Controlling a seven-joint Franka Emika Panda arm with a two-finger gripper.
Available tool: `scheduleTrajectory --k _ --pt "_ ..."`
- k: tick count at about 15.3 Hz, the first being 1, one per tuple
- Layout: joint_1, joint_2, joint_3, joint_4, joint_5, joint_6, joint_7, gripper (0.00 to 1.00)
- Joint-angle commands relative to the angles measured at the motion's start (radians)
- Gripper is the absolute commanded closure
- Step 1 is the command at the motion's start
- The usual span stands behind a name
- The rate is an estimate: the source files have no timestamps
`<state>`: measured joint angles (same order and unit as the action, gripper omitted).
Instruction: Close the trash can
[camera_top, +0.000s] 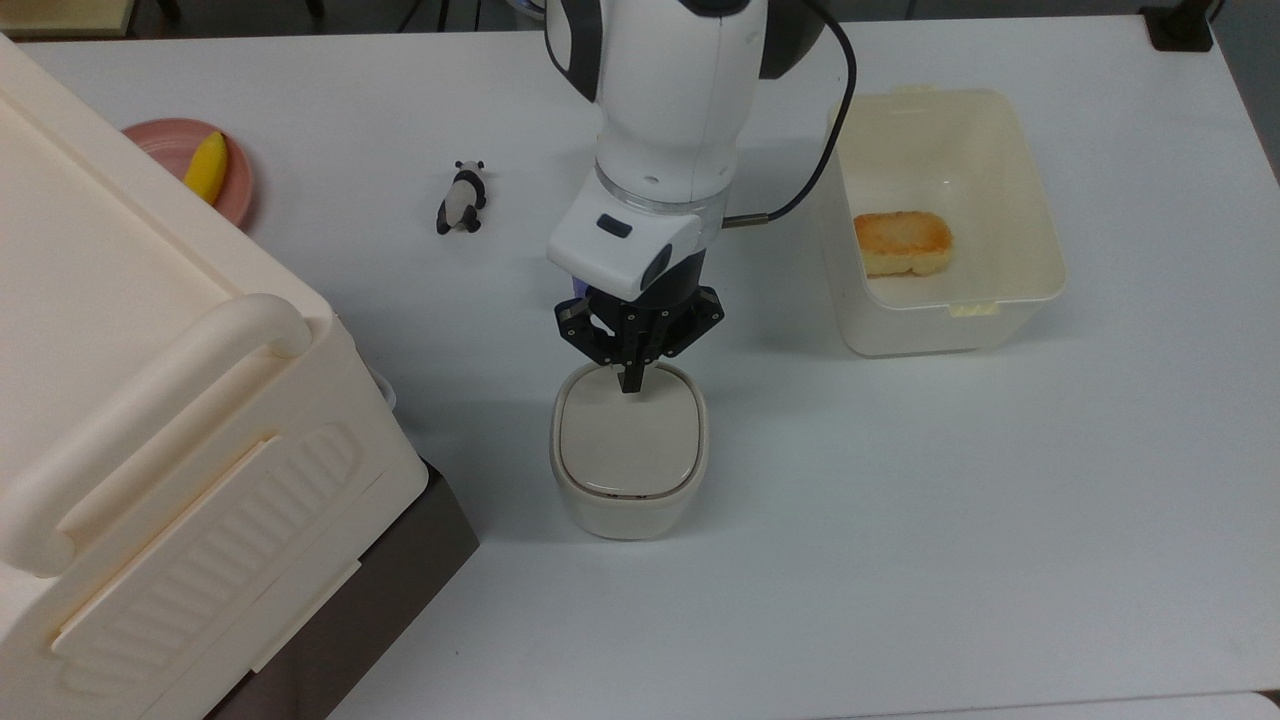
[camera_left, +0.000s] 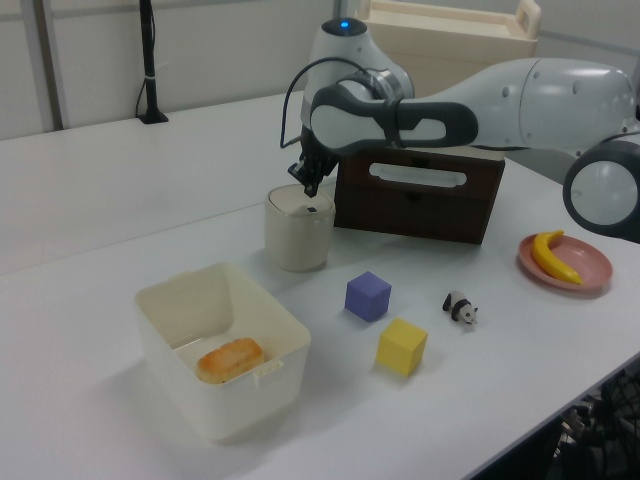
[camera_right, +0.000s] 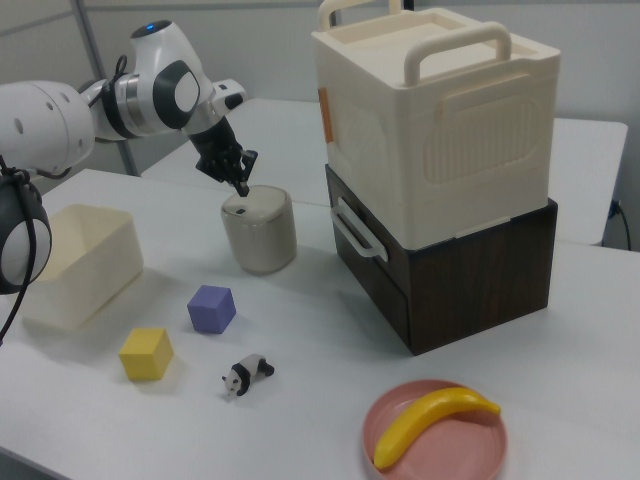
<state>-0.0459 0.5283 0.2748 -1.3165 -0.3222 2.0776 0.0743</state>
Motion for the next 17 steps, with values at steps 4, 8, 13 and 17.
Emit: scheduleTrajectory --k 4,8,13,17 --pt "0.006 -0.065 -0.016 0.033 0.04 -0.013 0.019 1.0" --pt "0.009 -0.197 -0.025 0.026 0.097 -0.101 0.041 1.0" --pt "0.03 -0.407 -0.071 -0.044 0.152 -0.402 0.14 1.0" --pt "0.105 -0.516 -0.172 -0.182 0.164 -0.594 0.133 1.0"
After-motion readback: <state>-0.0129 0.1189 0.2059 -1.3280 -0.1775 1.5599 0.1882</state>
